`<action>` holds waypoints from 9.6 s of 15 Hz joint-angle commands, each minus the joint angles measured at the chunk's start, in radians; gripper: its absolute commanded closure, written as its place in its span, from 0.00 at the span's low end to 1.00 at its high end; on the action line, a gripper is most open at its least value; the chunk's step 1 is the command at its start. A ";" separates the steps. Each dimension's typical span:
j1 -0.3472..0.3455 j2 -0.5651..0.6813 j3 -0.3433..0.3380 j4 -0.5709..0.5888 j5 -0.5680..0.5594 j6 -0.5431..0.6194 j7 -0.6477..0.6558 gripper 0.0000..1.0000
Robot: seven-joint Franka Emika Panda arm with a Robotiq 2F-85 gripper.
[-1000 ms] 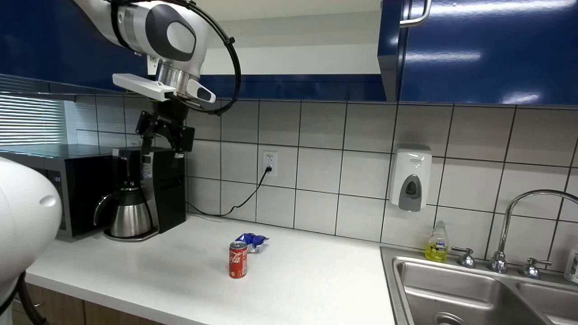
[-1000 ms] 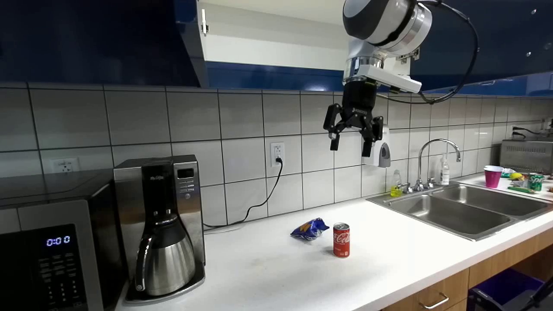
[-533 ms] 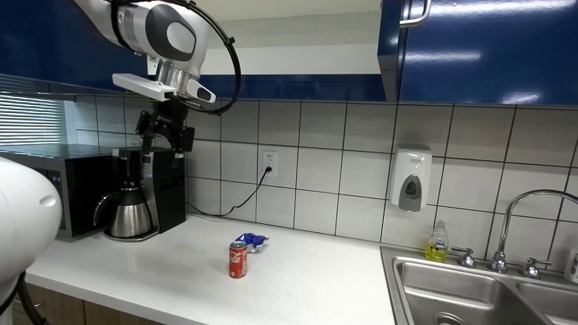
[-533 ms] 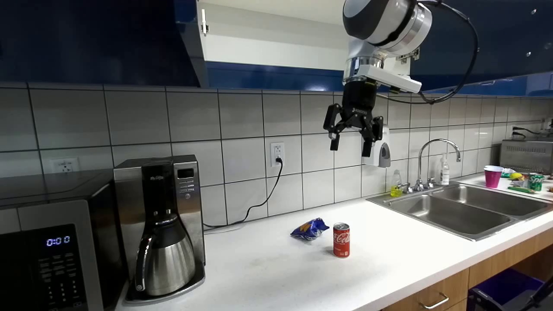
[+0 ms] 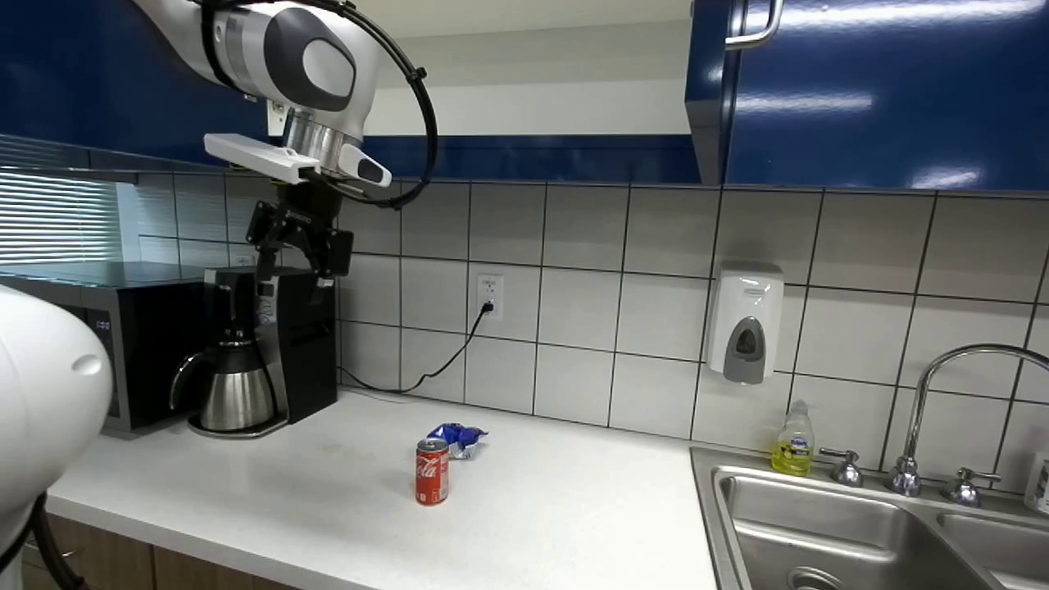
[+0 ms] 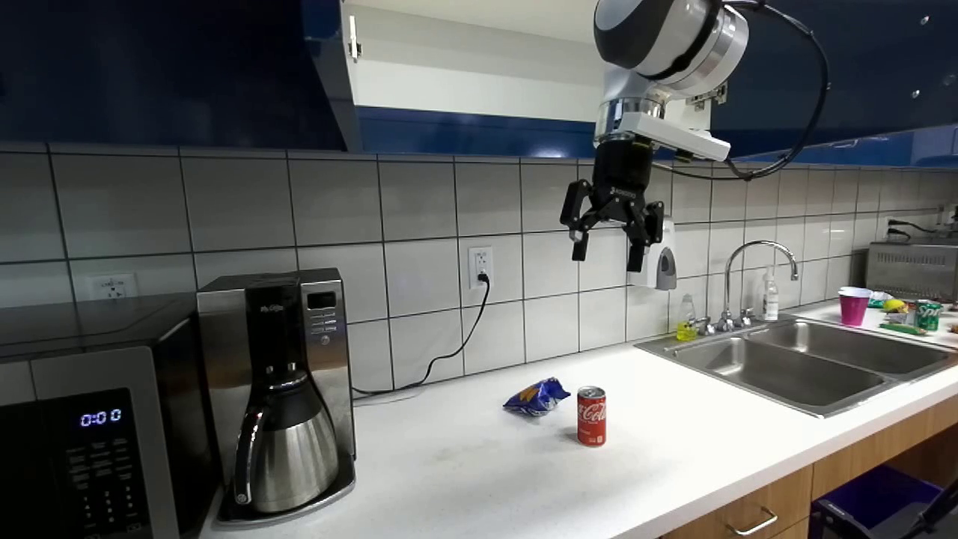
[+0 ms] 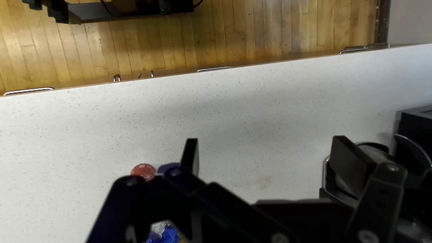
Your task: Put the can in the top cabinet
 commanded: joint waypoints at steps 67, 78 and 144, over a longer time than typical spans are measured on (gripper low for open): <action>0.119 1.011 -0.210 0.052 -0.209 1.341 0.029 0.62; 0.158 0.763 -0.196 0.019 -0.268 1.025 0.099 0.62; 0.052 0.904 0.075 1.833 -0.428 -0.459 0.452 0.13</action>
